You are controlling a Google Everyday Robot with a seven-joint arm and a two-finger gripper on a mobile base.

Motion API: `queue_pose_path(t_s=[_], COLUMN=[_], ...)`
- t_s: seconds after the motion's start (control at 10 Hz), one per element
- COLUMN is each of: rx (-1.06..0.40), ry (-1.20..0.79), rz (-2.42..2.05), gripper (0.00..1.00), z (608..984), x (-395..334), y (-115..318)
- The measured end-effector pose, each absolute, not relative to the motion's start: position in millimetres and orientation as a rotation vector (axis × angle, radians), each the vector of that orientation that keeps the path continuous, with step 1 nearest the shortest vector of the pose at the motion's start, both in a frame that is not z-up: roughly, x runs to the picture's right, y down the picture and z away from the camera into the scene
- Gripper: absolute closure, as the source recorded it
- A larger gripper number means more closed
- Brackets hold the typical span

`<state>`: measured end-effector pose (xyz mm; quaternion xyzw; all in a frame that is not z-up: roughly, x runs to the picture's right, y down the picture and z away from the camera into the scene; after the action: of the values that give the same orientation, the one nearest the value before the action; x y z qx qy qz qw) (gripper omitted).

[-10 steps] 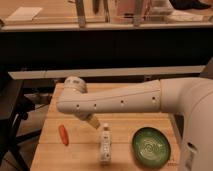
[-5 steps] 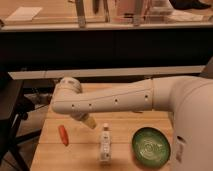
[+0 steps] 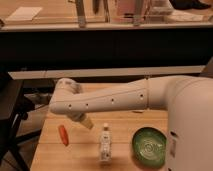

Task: Place the pepper in the ceramic cup

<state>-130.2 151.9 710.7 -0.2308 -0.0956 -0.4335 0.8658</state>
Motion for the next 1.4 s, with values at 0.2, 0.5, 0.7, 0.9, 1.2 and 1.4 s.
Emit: queue_pose_path(t_s=[0.2,0.5,0.7,0.9,1.2,1.4], rx=[-0.486,-0.489,-0.490,-0.488,-0.493,-0.487], ry=[-0.219,-0.238,-0.253,-0.275,-0.284,-0.308], rz=[-0.924,-0.943,-0.952,-0.965,-0.974,-0.984], gripper=[0.20,0.20,0.20,0.20,0.20,0.20], z=[711.9,715.7,717.7,721.7,725.8,733.3], x=[-141.5,-151.6,-159.3,-175.9,-178.4,-192.6], y=[154.4,158.9,161.1,165.7,169.1,178.1])
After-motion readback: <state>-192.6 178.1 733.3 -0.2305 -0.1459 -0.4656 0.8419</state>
